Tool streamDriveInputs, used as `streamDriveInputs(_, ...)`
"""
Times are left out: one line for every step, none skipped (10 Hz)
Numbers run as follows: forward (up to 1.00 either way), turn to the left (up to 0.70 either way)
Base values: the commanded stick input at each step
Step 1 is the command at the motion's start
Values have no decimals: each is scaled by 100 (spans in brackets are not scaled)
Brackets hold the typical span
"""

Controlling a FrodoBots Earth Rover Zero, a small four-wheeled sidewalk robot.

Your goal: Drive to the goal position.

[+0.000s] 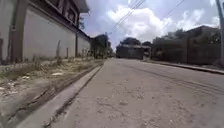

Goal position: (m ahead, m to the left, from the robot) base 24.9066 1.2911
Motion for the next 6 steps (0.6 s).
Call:
streamDriveInputs(100,0)
streamDriveInputs(100,0)
streamDriveInputs(100,0)
streamDriveInputs(100,0)
streamDriveInputs(100,0)
streamDriveInputs(100,0)
